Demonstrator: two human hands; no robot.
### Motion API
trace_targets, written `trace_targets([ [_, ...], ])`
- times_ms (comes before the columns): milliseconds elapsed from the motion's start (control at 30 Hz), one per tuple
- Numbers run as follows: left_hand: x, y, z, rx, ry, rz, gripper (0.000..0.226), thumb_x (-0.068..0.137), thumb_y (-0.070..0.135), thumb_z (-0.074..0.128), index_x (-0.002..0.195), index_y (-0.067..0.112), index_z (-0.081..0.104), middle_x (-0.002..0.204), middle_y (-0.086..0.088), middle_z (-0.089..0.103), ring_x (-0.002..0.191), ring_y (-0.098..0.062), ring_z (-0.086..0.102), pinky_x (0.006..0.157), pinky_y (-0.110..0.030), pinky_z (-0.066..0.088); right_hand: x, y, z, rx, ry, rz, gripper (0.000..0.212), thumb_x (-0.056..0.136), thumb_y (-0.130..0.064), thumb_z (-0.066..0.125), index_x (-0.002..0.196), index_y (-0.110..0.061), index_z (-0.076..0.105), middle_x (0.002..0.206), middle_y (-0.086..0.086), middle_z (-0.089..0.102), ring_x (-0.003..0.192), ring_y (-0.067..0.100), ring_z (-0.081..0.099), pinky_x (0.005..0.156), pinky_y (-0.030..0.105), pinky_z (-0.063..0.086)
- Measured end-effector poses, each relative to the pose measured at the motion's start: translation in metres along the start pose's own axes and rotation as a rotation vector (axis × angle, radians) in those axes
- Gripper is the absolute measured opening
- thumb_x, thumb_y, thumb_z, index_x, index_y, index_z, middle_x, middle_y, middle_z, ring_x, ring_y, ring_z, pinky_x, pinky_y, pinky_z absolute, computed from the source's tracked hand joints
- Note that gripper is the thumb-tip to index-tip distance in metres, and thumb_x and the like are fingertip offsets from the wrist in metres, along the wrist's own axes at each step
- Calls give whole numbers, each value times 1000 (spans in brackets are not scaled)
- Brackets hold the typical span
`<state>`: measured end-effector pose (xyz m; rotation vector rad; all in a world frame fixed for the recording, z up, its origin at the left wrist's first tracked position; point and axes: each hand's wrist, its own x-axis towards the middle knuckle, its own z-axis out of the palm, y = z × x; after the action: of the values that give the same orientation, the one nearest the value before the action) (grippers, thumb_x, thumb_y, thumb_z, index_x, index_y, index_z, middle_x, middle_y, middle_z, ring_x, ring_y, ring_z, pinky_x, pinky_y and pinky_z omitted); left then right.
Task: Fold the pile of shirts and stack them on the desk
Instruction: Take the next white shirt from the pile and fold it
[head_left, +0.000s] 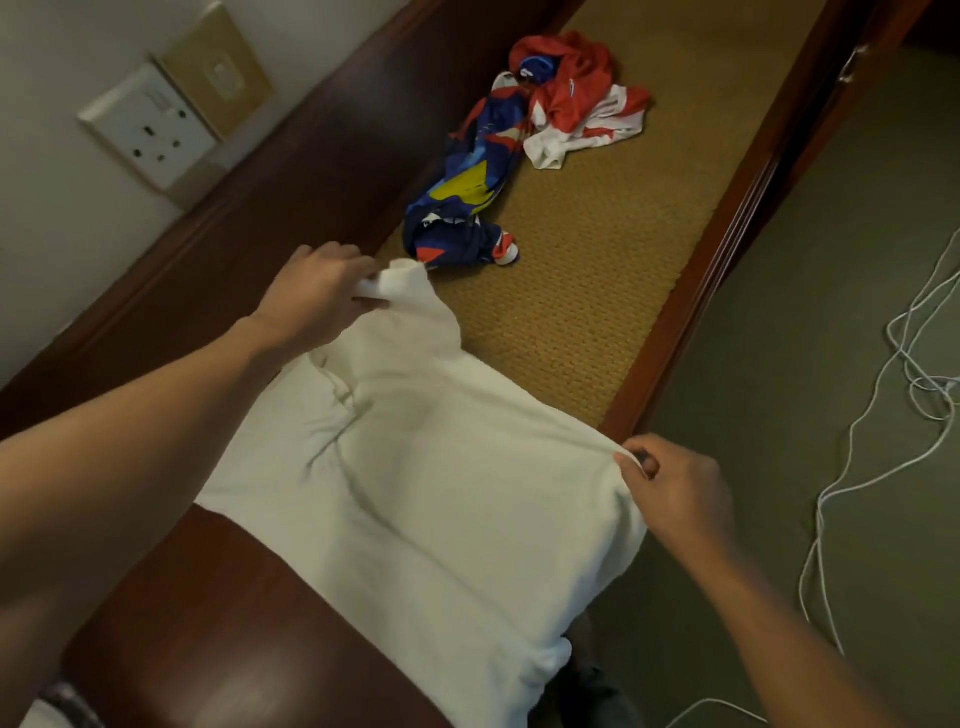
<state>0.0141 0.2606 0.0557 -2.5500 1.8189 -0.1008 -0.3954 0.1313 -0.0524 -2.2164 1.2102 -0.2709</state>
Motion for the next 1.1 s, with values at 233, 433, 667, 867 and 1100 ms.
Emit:
trace_targets([
  [233, -92, -31, 6, -4, 163, -76, 27, 79, 5, 80, 103, 5, 68, 111, -13, 64, 103, -37, 56, 85, -48, 39, -47, 5, 20, -117, 57, -185, 13, 87, -24, 76, 99, -28, 72, 88, -8, 69, 70, 18, 66, 55, 31, 52],
  [433, -172, -39, 36, 31, -74, 50, 34, 74, 8, 86, 105, 16, 75, 121, -5, 69, 118, -30, 60, 97, -49, 40, -64, 2, 38, -208, -60, -110, 20, 90, -22, 71, 109, -22, 72, 96, 0, 67, 79, 26, 68, 60, 35, 51],
  [667, -211, -34, 85, -274, -278, -313, 51, 79, -11, 60, 118, 20, 71, 133, -1, 63, 121, -27, 59, 95, -42, 50, -68, -2, 41, -276, -76, -19, 21, 95, -29, 65, 114, -23, 69, 102, 0, 67, 83, 24, 67, 62, 33, 50],
  [867, -178, -6, 92, -703, -187, -1169, 66, 90, 49, 66, 133, 1, 52, 128, -16, 61, 106, -34, 63, 76, -35, 47, -69, -4, 45, -310, -56, -26, 15, 97, -31, 61, 108, -23, 67, 91, -1, 67, 72, 21, 63, 57, 32, 50],
  [1100, -173, 6, 96, -603, -54, -1320, 44, 101, 35, 56, 122, -4, 58, 118, -22, 65, 105, -40, 63, 74, -41, 48, -65, -6, 32, -279, 66, -54, 4, 93, -23, 64, 94, -19, 63, 84, 1, 64, 65, 25, 58, 56, 31, 43],
])
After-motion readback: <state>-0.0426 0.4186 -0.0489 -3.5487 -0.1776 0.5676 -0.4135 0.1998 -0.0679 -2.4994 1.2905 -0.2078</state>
